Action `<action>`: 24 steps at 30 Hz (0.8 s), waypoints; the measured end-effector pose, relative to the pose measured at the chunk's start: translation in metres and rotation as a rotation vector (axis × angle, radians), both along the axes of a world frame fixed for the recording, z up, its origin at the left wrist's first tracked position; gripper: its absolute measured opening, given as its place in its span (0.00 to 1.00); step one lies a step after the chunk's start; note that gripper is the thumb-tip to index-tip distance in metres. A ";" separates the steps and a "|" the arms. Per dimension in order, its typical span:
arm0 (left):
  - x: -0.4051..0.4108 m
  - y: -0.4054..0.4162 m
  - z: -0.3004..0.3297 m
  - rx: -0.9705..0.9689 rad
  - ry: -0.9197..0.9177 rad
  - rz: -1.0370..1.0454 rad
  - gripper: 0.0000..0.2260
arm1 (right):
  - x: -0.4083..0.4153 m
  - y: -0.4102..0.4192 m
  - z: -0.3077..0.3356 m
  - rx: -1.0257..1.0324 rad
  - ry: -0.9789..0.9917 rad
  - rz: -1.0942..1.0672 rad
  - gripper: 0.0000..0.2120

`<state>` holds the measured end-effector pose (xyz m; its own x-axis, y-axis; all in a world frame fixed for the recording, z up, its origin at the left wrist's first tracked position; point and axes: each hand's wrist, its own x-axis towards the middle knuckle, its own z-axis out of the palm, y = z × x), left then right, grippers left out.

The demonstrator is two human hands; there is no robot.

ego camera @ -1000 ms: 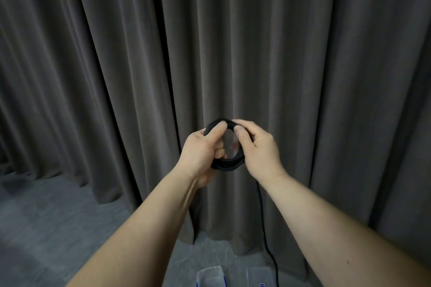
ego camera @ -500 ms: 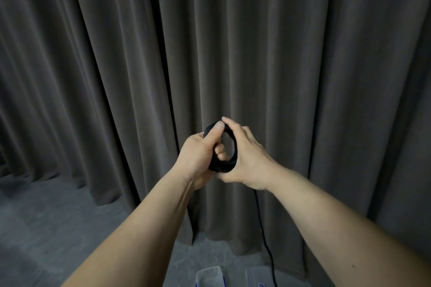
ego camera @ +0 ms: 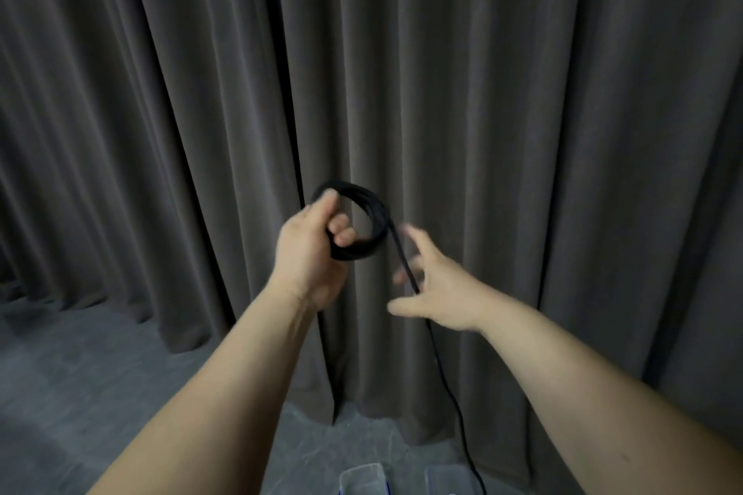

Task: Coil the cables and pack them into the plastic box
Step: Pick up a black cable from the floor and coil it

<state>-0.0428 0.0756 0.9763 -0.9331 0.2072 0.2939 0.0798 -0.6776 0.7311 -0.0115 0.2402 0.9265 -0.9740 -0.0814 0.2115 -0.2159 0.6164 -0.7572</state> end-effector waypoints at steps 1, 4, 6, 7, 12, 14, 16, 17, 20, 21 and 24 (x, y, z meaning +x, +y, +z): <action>-0.006 -0.007 0.006 0.061 -0.031 0.049 0.12 | 0.001 0.003 -0.010 -0.009 -0.072 0.026 0.38; -0.025 -0.029 0.018 0.169 -0.088 0.179 0.12 | -0.001 0.008 -0.029 -0.127 -0.149 -0.060 0.14; -0.033 -0.036 0.017 0.113 -0.061 0.269 0.10 | -0.005 0.008 -0.026 -0.163 -0.030 -0.204 0.11; -0.035 -0.036 0.015 0.038 -0.023 0.316 0.10 | -0.007 0.007 -0.019 -0.048 0.060 -0.240 0.11; -0.036 -0.028 -0.001 -0.506 0.221 0.500 0.20 | 0.009 -0.025 0.038 0.309 0.188 0.020 0.10; -0.037 -0.026 -0.008 -0.604 0.274 0.446 0.21 | 0.014 -0.037 0.059 0.151 0.192 0.143 0.13; -0.033 -0.022 -0.014 -0.653 0.303 0.342 0.21 | 0.015 -0.042 0.073 -0.014 0.226 0.225 0.14; -0.030 -0.020 -0.016 -0.673 0.319 0.286 0.22 | 0.014 -0.043 0.078 -0.089 0.254 0.236 0.12; -0.020 -0.013 -0.019 -0.711 0.345 0.169 0.27 | 0.011 -0.043 0.080 -0.275 0.294 0.199 0.07; -0.018 -0.011 -0.019 -0.702 0.326 0.141 0.27 | 0.009 -0.043 0.078 -0.303 0.304 0.168 0.07; -0.013 -0.009 -0.020 -0.656 0.254 0.046 0.25 | -0.001 -0.038 0.070 -0.366 0.350 0.025 0.09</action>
